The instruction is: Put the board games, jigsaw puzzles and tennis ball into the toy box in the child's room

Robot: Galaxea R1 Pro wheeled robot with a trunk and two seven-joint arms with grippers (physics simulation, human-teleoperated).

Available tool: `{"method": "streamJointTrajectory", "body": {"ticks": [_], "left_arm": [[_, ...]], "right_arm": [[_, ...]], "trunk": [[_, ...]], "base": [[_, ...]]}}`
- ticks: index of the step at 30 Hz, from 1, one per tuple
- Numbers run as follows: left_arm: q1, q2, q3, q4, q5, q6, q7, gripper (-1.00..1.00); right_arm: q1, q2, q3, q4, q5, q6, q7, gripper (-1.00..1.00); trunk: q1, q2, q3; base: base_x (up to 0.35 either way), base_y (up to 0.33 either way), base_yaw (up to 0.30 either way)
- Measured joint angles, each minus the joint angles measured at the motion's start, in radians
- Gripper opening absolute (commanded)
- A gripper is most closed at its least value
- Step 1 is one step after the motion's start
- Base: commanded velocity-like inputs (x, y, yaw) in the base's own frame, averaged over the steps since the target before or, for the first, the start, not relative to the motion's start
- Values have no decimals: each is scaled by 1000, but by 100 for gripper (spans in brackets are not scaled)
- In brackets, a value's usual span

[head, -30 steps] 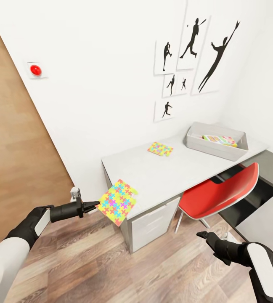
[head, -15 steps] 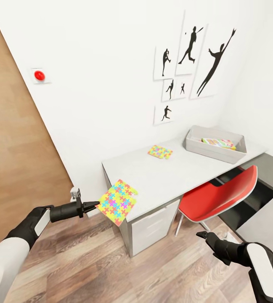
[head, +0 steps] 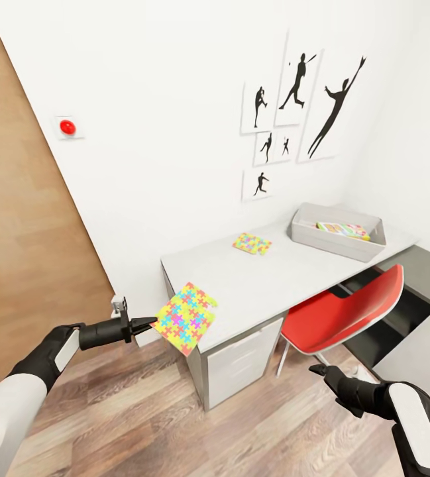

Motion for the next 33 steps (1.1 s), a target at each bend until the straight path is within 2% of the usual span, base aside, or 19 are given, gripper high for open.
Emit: {"method": "streamJointTrajectory", "body": {"ticks": [33], "left_arm": [[0, 0, -1, 0, 1, 0, 0, -100]], "right_arm": [[0, 0, -1, 0, 1, -1, 0, 100]], "trunk": [[0, 0, 55]], "base": [[0, 0, 0]]}}
